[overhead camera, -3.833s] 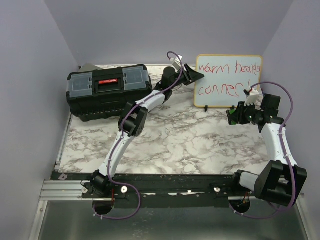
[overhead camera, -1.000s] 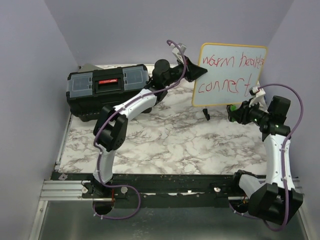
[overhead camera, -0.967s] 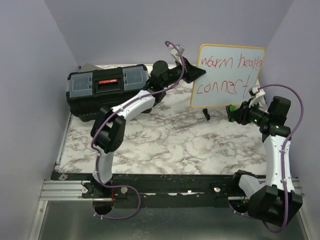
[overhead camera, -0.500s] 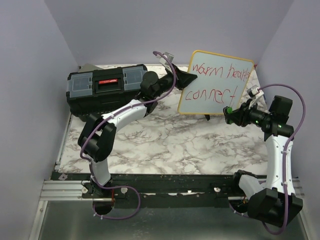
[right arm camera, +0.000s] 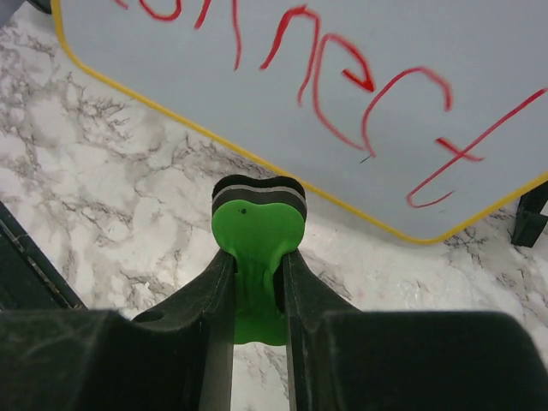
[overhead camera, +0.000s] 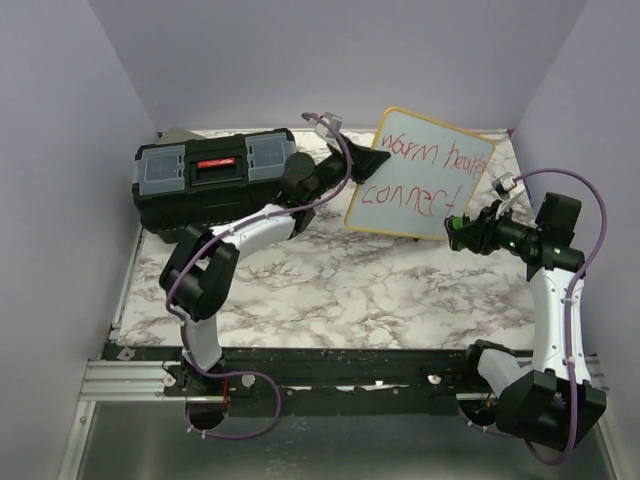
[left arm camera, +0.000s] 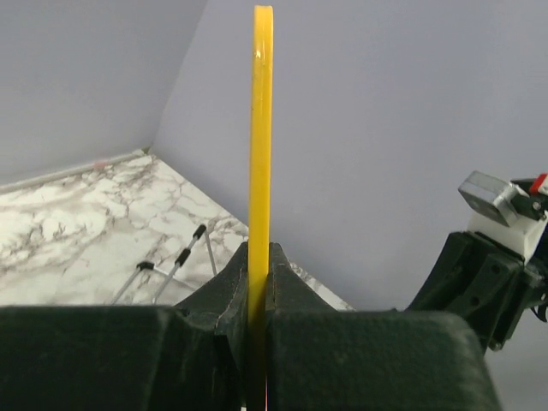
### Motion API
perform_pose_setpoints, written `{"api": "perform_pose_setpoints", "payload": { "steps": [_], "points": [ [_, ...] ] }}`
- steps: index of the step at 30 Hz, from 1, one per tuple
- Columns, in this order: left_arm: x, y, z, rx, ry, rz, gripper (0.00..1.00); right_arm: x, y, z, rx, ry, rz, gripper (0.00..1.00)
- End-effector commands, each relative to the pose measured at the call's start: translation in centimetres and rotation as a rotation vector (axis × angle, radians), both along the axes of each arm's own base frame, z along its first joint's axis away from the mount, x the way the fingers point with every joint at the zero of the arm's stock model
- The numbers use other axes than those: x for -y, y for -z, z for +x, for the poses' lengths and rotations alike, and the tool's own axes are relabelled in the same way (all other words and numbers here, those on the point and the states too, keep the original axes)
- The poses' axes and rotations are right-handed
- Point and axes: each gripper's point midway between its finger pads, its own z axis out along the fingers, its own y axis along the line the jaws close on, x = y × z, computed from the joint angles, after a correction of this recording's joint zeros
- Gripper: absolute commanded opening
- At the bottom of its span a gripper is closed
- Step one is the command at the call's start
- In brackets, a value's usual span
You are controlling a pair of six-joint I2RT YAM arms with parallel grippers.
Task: Erase the whiteboard
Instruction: Pick up the whiteboard from the whiteboard stand.
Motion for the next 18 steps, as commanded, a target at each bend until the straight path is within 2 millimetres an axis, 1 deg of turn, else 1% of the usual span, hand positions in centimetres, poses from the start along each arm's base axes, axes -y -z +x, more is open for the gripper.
{"api": "perform_pose_setpoints", "payload": {
  "steps": [1,2,3,5,10,12,16,18],
  "points": [
    [-4.1,-4.9,-4.9,0.126,-0.019,-0.170,0.00,-0.3,0.6,-0.1,-0.018,-0.015,0.031,0.01],
    [-4.7,-3.6,-5.4,0.105,-0.030,-0.163,0.00,-0.3,0.6,-0.1,-0.020,-0.017,0.032,0.01],
    [-5.2,-3.0,-5.8,0.095,-0.038,-0.168,0.00,-0.3,0.7,-0.2,-0.025,-0.022,0.033,0.01],
    [-6.2,-1.0,-7.0,0.061,-0.047,-0.176,0.00,-0.5,0.8,-0.4,-0.031,-0.036,0.034,0.01],
    [-8.9,2.5,-9.8,0.017,-0.113,-0.197,0.00,-0.9,1.0,-1.3,-0.043,-0.083,0.013,0.01],
    [-9.5,4.0,-11.1,0.000,-0.145,-0.188,0.00,-1.3,1.0,-1.7,-0.046,-0.119,-0.001,0.01],
    [-10.1,7.1,-13.4,-0.044,-0.189,-0.154,0.00,-3.7,0.9,-1.9,-0.029,-0.228,-0.054,0.01],
    [-10.4,8.3,-14.1,-0.081,-0.224,-0.151,0.00,-5.6,0.5,-1.7,0.017,-0.290,-0.107,0.01]
  ]
}}
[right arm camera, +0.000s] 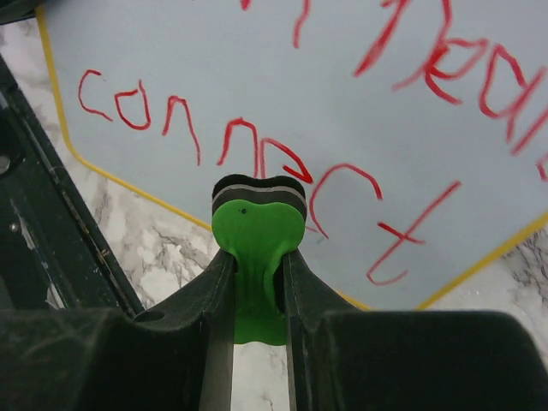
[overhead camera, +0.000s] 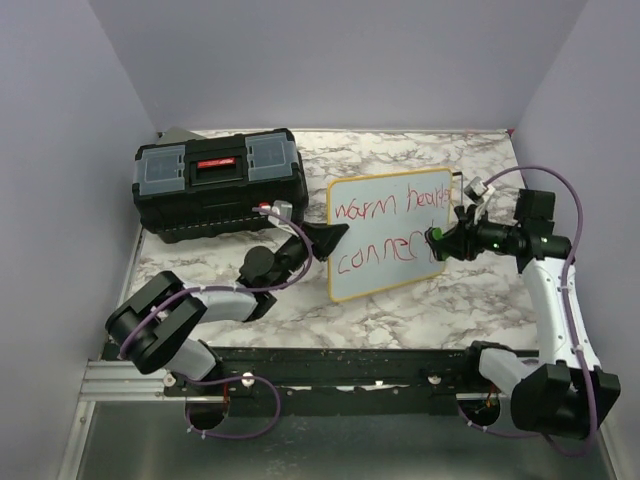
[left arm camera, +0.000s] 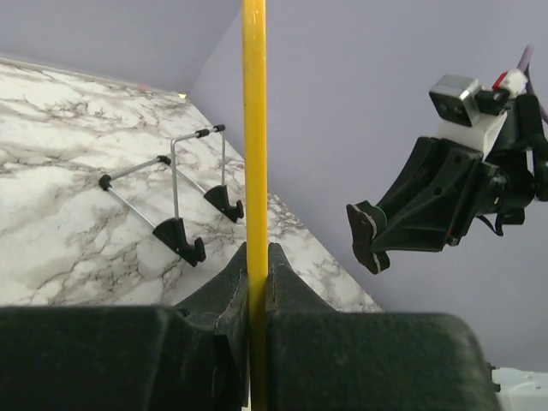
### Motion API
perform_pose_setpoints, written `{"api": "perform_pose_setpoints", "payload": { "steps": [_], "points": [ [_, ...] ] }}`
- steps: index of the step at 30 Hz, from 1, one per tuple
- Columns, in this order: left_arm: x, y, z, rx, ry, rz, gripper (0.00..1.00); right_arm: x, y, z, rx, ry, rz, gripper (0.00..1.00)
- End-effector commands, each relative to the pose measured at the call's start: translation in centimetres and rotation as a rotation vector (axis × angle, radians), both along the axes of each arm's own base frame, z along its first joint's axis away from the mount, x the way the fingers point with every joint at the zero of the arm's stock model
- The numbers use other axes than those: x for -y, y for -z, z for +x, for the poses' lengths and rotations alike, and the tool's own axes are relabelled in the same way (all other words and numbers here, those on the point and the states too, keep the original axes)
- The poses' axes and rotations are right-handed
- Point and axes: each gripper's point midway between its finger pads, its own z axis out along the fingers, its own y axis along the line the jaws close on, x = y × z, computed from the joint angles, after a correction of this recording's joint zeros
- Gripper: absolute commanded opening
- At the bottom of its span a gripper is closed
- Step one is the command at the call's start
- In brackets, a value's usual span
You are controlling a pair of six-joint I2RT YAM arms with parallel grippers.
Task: Erase the whiteboard
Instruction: Pick up the whiteboard from the whiteboard stand, then erase the whiteboard at the center of the board.
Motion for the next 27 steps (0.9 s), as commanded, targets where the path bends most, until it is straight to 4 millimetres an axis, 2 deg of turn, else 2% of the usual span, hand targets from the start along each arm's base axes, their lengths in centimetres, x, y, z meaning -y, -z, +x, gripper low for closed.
{"api": "perform_pose_setpoints", "payload": {
  "steps": [1,4,6,10,13,20,27],
  "points": [
    [-1.4,-1.2,-2.0,0.035,-0.098,-0.081,0.00,-3.8,-1.5,0.0,0.115,-0.150,-0.083,0.01],
    [-1.7,1.1,-2.8,-0.024,-0.120,-0.066,0.00,-7.0,-2.5,0.8,0.208,-0.229,-0.109,0.01],
    [-1.9,2.3,-3.1,-0.049,-0.125,-0.062,0.00,-9.2,-2.4,1.2,0.208,-0.272,-0.125,0.01],
    [-1.8,3.7,-3.5,-0.070,-0.108,-0.054,0.00,-14.5,-1.9,1.1,0.253,-0.342,-0.203,0.01],
    [-1.5,4.0,-3.7,-0.082,-0.103,-0.035,0.00,-17.4,-2.0,0.7,0.290,-0.371,-0.247,0.01],
    [-0.5,4.9,-3.7,-0.095,-0.086,0.038,0.00,-18.1,-3.8,1.4,0.386,-0.353,-0.335,0.01],
    [0.0,5.0,-4.0,-0.100,-0.063,0.067,0.00,-21.4,-2.7,0.8,0.445,-0.389,-0.427,0.01]
  ]
}}
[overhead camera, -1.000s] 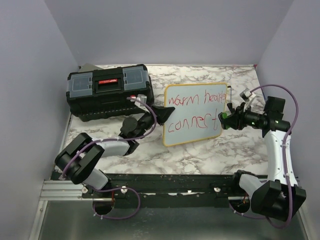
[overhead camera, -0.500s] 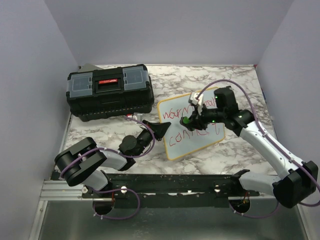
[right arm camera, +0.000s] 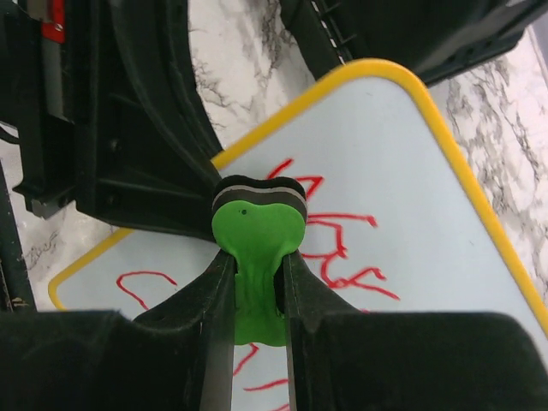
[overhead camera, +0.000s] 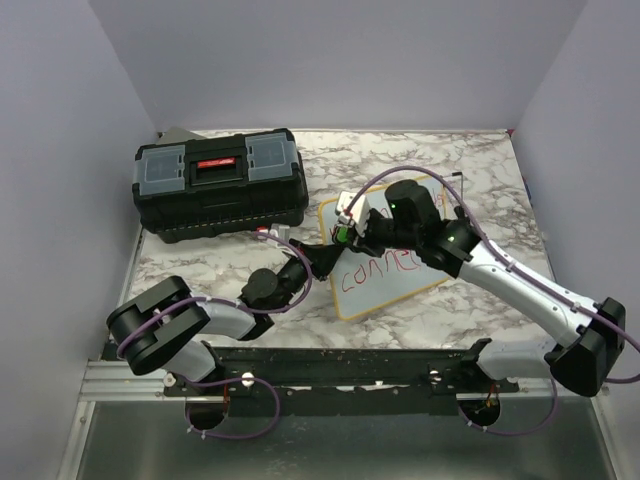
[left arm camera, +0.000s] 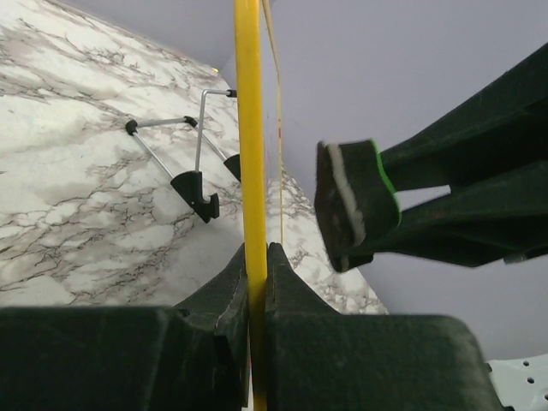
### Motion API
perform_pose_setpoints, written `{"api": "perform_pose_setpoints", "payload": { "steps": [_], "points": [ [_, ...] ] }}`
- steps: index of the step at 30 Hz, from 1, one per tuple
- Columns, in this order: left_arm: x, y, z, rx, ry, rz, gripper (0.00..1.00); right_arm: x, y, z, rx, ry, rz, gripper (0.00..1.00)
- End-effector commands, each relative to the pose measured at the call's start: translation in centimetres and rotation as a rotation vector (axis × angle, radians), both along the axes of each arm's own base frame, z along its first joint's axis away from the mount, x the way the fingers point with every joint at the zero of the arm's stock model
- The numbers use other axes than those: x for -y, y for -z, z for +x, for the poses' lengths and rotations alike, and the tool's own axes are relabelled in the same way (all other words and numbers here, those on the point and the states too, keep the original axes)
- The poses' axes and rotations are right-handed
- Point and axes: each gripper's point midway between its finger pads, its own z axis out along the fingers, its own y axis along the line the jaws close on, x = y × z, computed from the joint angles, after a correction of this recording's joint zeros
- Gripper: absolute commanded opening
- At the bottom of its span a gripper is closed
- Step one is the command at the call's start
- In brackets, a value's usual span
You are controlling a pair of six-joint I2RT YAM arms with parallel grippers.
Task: Erase the whiteboard
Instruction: Erase the whiteboard at the center of the board.
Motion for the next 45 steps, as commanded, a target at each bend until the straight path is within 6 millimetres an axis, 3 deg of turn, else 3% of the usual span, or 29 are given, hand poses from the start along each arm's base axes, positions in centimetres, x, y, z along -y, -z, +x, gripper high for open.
{"api": "perform_pose_setpoints", "payload": {
  "steps": [1,14,22,27,33,36,42,45],
  "points": [
    [0.6,0.6,-0.4,0.022,0.026,0.077,0.00,-1.2,0.3,1.2,0.069,0.043,-0.053,0.01],
    [1.1,0.6,-0.9,0.042,0.063,0.106,0.00,-0.7,1.2,3.3,0.120,0.133,-0.118,0.01],
    [0.9,1.0,-1.0,0.037,0.062,0.115,0.00,-2.5,1.7,1.4,0.158,0.020,-0.174,0.01],
    [1.1,1.3,-1.1,0.031,0.069,0.111,0.00,-2.2,-0.6,4.1,0.246,0.159,-0.153,0.01],
    [1.0,1.4,-1.2,0.032,0.072,0.096,0.00,-0.5,0.9,5.8,0.268,0.287,-0.215,0.01],
    [0.7,1.5,-1.3,0.031,0.063,0.090,0.00,0.1,1.4,4.8,0.264,0.249,-0.237,0.01],
    [1.0,1.5,-1.2,0.033,0.071,0.090,0.00,-1.3,4.6,-0.6,0.120,-0.087,-0.274,0.01],
    [1.3,1.5,-1.2,0.033,0.078,0.088,0.00,-2.1,4.7,-0.9,0.096,-0.125,-0.268,0.01]
  ]
}}
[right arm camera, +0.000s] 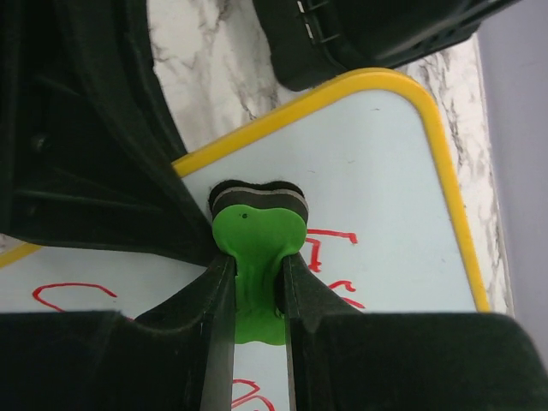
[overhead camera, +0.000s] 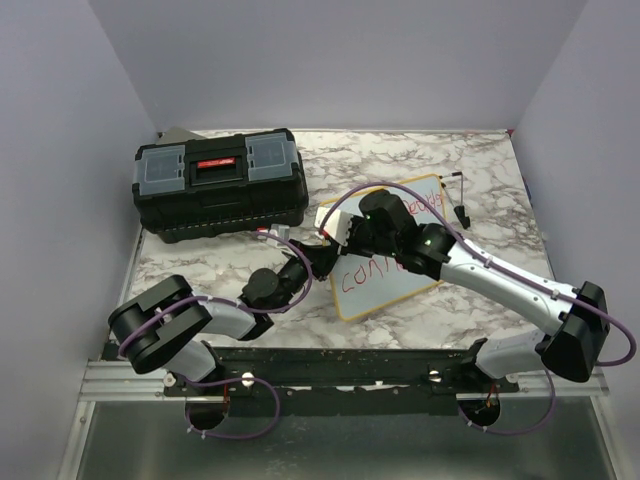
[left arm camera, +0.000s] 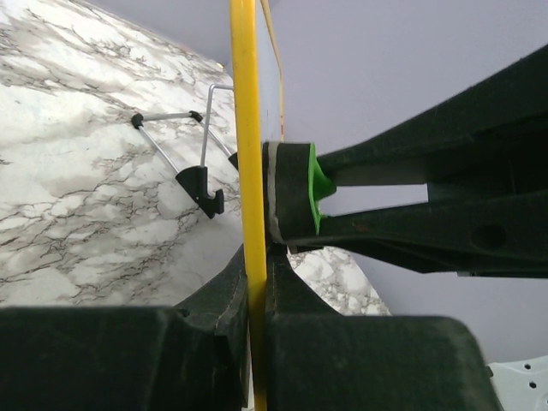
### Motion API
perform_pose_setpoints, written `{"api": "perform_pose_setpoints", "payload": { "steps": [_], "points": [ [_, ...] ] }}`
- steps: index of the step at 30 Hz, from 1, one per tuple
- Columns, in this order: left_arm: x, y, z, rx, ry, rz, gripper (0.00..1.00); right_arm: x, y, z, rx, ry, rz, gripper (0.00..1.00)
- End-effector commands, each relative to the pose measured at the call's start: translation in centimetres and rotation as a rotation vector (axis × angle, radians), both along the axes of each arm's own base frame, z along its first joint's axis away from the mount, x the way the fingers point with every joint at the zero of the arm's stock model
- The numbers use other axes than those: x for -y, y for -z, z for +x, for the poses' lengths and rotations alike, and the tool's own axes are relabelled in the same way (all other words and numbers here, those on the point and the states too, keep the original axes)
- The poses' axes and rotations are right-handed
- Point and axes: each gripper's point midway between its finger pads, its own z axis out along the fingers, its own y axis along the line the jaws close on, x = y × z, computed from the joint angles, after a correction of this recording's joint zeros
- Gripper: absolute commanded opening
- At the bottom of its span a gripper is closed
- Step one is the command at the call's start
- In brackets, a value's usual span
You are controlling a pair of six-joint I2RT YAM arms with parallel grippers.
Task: Erase the whiteboard
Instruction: Erase the whiteboard at the center of the board.
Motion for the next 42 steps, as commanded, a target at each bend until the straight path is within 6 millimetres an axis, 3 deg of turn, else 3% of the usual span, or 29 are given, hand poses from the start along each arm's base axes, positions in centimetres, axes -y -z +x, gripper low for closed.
{"api": "perform_pose_setpoints", "payload": {
  "steps": [1,7,13,15,19,23,25,29,31,35,40,42],
  "points": [
    [1.4,0.9,-1.3,0.056,0.082,0.082,0.00,-0.8,2.2,-2.6,-0.112,-0.141,-0.052,0.01],
    [1.4,1.2,-1.5,0.053,0.093,0.086,0.00,0.7,-1.9,3.1,0.101,0.154,0.001,0.01],
    [1.4,1.3,-1.7,0.050,0.101,0.083,0.00,1.5,-2.2,4.1,0.143,0.223,-0.010,0.01],
    [1.4,1.3,-1.7,0.048,0.101,0.084,0.00,1.2,-1.5,3.2,0.114,0.155,-0.030,0.01],
    [1.4,1.3,-1.6,0.047,0.101,0.082,0.00,-0.2,0.8,-1.5,-0.047,-0.101,-0.058,0.01],
    [1.6,1.3,-1.6,0.045,0.105,0.081,0.00,-0.3,2.2,-3.6,-0.115,-0.207,-0.088,0.01],
    [1.6,1.2,-1.6,0.045,0.106,0.081,0.00,0.0,2.1,-2.5,-0.084,-0.152,-0.093,0.01],
    [1.6,1.2,-1.7,0.044,0.109,0.085,0.00,2.0,-0.3,2.8,0.112,0.138,-0.090,0.01],
    [1.6,1.2,-1.7,0.044,0.108,0.087,0.00,2.0,-1.1,3.4,0.132,0.164,-0.085,0.01],
    [1.5,1.3,-1.7,0.039,0.106,0.092,0.00,1.7,-0.7,2.6,0.106,0.110,-0.101,0.01],
    [1.5,1.4,-1.6,0.029,0.103,0.091,0.00,0.1,1.9,-2.2,-0.077,-0.143,-0.111,0.01],
    [1.5,1.5,-1.6,0.022,0.102,0.090,0.00,0.1,2.5,-3.0,-0.102,-0.182,-0.122,0.01]
  ]
}}
